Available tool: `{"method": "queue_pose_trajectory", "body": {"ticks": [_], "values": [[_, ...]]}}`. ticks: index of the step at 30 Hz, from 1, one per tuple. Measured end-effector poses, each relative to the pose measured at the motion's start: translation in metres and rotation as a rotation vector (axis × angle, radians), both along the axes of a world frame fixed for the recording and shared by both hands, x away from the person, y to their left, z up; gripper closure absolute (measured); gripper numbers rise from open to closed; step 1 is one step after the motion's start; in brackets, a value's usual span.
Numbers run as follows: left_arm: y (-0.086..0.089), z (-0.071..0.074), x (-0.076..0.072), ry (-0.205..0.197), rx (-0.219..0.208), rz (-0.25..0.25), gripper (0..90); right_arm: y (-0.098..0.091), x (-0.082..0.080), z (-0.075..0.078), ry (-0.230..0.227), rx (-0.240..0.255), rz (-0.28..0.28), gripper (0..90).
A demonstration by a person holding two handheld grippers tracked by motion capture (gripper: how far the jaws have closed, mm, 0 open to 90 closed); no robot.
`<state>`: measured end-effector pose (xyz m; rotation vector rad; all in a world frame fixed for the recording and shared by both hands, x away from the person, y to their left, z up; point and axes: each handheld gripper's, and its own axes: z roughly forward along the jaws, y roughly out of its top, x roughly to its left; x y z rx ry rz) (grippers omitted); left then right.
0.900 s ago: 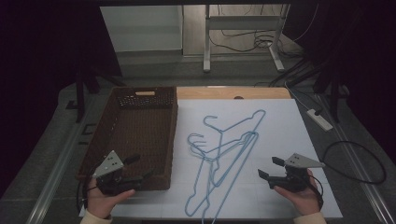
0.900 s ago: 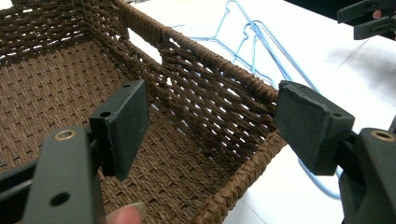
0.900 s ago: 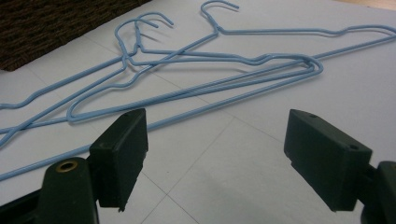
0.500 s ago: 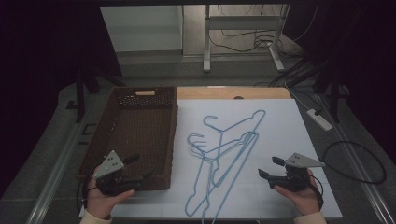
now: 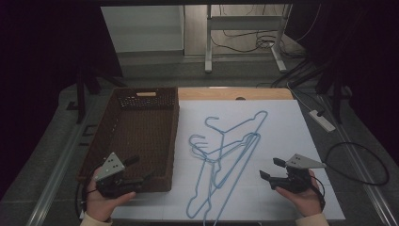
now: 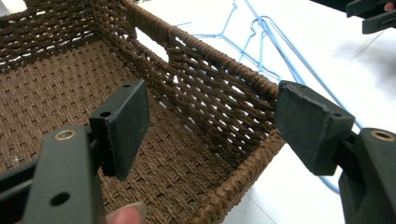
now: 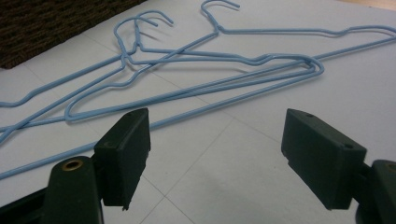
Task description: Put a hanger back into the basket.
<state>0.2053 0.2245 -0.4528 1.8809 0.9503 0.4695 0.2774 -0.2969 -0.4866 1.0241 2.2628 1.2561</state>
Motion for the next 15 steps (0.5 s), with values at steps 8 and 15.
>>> {"method": "queue_pose_trajectory", "body": {"ticks": [8, 15], "values": [[-0.006, 0.005, -0.002, -0.014, 0.011, -0.02, 27.0, 0.005, -0.004, 0.008, -0.015, -0.018, -0.003, 25.8], [-0.006, 0.003, -0.001, -0.007, 0.017, -0.023, 27.1, 0.026, 0.004, 0.016, 0.02, -0.081, 0.06, 26.7]]}}
